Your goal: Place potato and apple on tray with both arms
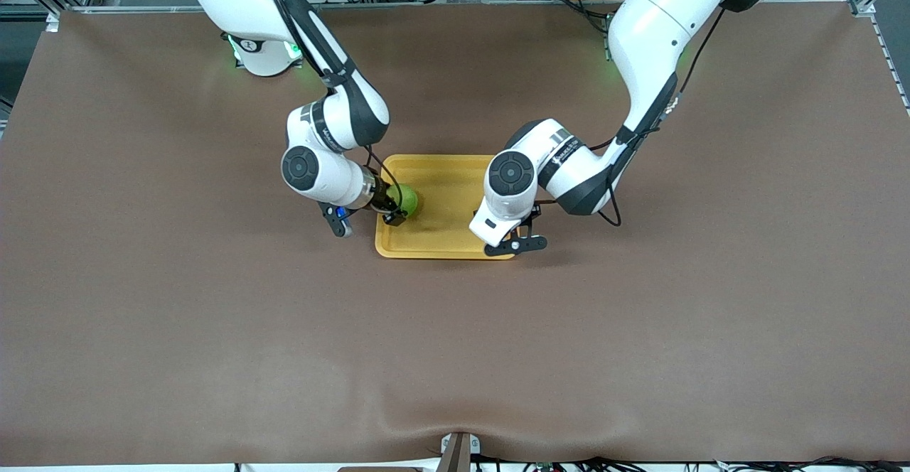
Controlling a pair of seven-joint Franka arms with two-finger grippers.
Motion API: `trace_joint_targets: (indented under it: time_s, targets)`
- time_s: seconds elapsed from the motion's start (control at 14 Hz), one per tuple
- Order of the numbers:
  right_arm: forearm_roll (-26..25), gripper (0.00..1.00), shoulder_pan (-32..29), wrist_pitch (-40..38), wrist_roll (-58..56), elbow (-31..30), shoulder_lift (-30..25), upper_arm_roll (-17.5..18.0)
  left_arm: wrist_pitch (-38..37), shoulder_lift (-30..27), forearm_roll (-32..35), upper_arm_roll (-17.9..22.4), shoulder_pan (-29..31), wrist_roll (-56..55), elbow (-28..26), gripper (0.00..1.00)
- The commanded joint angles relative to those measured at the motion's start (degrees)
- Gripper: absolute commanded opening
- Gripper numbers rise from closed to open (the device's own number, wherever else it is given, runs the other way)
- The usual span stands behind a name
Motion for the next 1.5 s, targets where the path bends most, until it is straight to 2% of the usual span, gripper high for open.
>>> trace_joint_targets:
  time_s: [0.0, 0.07, 0.29, 0.36, 0.43, 0.5, 0.71, 0.86, 1.0, 1.29, 1.43]
  targets:
    - [0.8, 0.85, 0.9, 0.0, 0.3, 0.9, 1.1, -0.6, -0.7, 1.5, 1.8, 0.3, -0.9, -1.5, 1.7, 0.18]
    - [0.6, 1.00, 2.2, 0.1, 0.5, 0.9, 1.1, -0.8, -0.7, 1.5, 1.8, 0.3, -0.9, -1.5, 1.7, 0.22]
    - [0.5, 1.00, 2.1, -0.7, 0.4, 1.9, 0.0, -1.1, -0.7, 1.5, 1.4, 0.2, -0.9, -1.7, 1.7, 0.40]
    - [0.5, 1.00, 2.0, -1.1, 0.4, 1.8, -1.4, -1.3, -0.7, 1.5, 1.4, 0.2, -0.9, -1.8, 1.7, 0.52]
    - [0.5, 1.00, 1.7, -2.5, 0.2, 1.9, -3.0, -2.4, -0.6, 1.5, 1.6, 0.3, -0.9, -3.3, 1.7, 0.71]
    - [0.4, 1.00, 1.6, -3.8, -0.1, 2.0, -4.4, -3.5, -0.6, 1.5, 1.8, 0.3, -0.9, -4.4, 1.7, 1.00]
    - [-1.7, 1.00, 1.6, -5.8, -1.4, 2.0, -8.2, -7.5, -0.6, 1.3, 1.3, 0.2, -0.9, -4.6, 1.8, 1.00]
    - [-4.8, 1.00, 1.6, -12.1, -6.8, 2.2, -11.0, -11.5, -0.7, 0.2, 1.3, 0.2, -0.6, -4.9, 2.5, 1.00]
    - [-5.8, 1.00, 1.6, -19.6, -16.0, 2.6, -13.4, -17.1, -1.4, -1.8, 1.3, 0.2, 0.4, -4.6, 2.9, 1.00]
    - [-6.8, 1.00, 1.6, -25.3, -29.8, 2.9, -18.0, -25.9, -5.3, -8.9, 1.1, -0.4, 4.5, -2.8, 2.9, 1.00]
    - [-8.3, 1.00, 1.4, -29.6, -35.6, 3.0, -20.4, -30.2, -9.9, -12.9, -1.1, -1.3, 8.7, 5.0, 3.0, 1.00]
